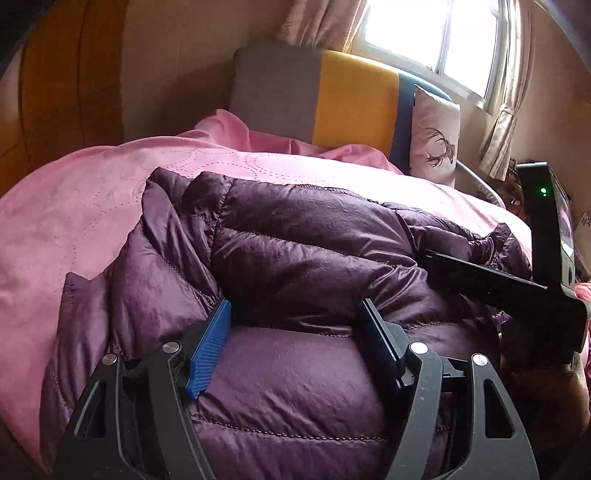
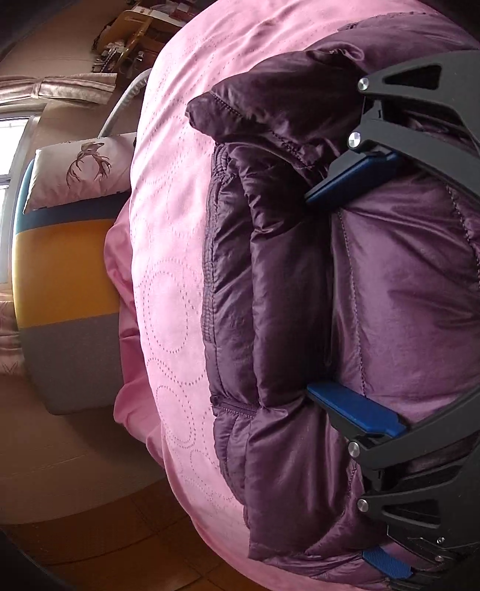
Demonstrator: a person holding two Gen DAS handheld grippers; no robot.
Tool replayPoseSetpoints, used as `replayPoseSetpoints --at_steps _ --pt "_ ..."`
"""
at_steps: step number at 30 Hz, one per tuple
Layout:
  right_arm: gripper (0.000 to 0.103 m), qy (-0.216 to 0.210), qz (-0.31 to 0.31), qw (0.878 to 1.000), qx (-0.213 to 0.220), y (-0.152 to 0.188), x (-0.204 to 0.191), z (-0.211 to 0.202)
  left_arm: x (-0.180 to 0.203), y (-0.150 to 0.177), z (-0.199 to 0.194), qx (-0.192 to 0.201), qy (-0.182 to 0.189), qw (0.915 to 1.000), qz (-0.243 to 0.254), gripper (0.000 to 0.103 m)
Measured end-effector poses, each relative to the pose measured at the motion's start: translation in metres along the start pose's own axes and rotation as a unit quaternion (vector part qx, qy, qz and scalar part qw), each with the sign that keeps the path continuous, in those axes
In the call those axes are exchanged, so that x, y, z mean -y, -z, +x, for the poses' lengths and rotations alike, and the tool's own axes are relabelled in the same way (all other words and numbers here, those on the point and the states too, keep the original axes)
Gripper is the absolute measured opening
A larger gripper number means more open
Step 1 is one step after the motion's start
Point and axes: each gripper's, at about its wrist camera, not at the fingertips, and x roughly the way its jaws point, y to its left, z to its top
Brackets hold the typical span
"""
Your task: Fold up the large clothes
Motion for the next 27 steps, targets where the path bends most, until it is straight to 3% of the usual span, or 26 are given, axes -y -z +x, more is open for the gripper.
replayPoseSetpoints --at_steps 19,24,27 --pt "0.099 -0.029 0.011 0.999 -0.024 -0.002 0.016 0.007 0.006 0.001 0.002 -0.002 -0.002 1.0000 -0.003 0.070" --pt "0.099 -0.070 0.032 0.996 -0.034 -0.009 0.030 -0.014 0.004 -0.001 0.000 -0.006 -0.005 1.0000 0.005 0.072" --pt "0.099 -0.079 0.042 0.996 -0.017 -0.011 0.043 -0.039 0.003 -0.001 -0.004 0.000 -0.006 1.0000 0.007 0.075"
